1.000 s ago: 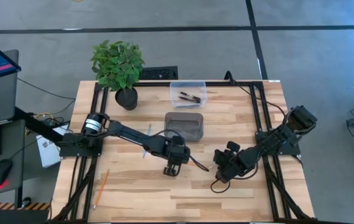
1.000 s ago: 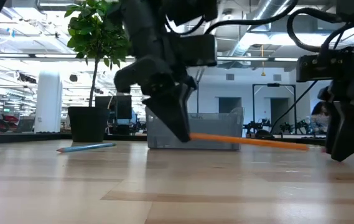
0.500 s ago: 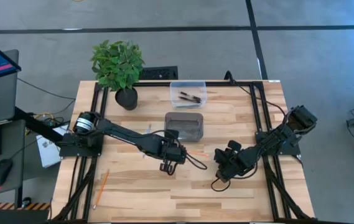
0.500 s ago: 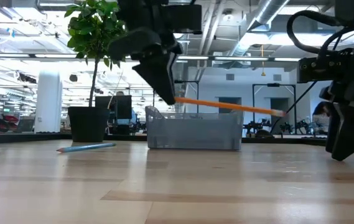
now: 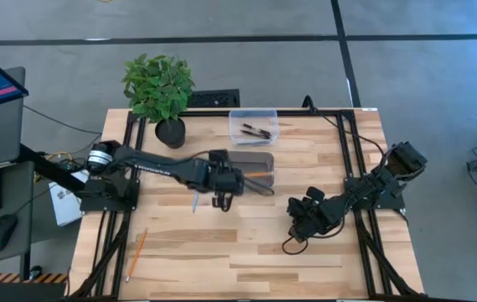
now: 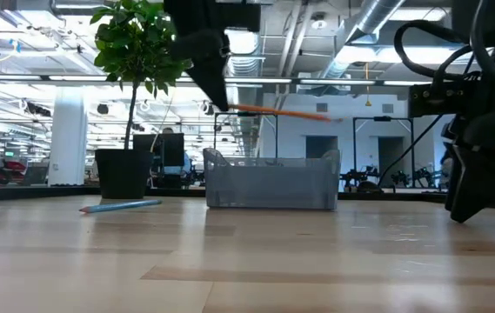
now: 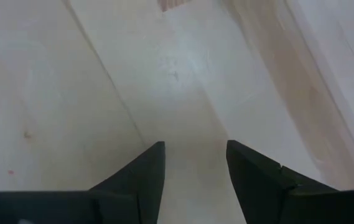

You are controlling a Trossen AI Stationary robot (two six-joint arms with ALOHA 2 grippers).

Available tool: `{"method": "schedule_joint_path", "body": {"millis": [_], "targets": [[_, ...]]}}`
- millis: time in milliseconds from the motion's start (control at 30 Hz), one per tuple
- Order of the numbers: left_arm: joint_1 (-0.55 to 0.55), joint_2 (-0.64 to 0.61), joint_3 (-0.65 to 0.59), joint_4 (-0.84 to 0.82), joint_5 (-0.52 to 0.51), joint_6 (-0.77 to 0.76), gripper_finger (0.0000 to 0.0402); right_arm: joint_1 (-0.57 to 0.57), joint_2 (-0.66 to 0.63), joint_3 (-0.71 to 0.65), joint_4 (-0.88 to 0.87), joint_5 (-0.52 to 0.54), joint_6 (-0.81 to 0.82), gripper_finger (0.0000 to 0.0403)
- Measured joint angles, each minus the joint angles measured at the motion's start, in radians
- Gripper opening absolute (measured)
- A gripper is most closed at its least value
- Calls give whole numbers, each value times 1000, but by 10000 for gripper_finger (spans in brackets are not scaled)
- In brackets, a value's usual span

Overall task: Sort pens & pencils
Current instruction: Put the right orange pencil into the black bin

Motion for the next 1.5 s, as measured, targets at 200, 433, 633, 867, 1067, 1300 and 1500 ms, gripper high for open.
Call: {"method": "schedule_joint_path", "body": {"millis": [200,433,633,867,1067,1300,1500], "targets": [[100,1,-24,29,20,-2,6,0,0,0,1,0,0,196],[141,2,-109,128,113,31,7,0,0,0,-5,5,-8,194],[138,2,-129,235,220,-22,6,-5,0,-1,-13,34,-8,192],[132,2,-134,218,182,-181,6,-6,0,-1,-12,33,-9,192],[105,2,-134,207,154,-316,6,-5,0,-1,-15,33,-12,193],[78,21,-133,212,150,-377,6,-3,0,-1,-15,42,-54,193],[71,75,-134,201,166,-378,6,4,0,-1,-4,45,-54,192]]}}
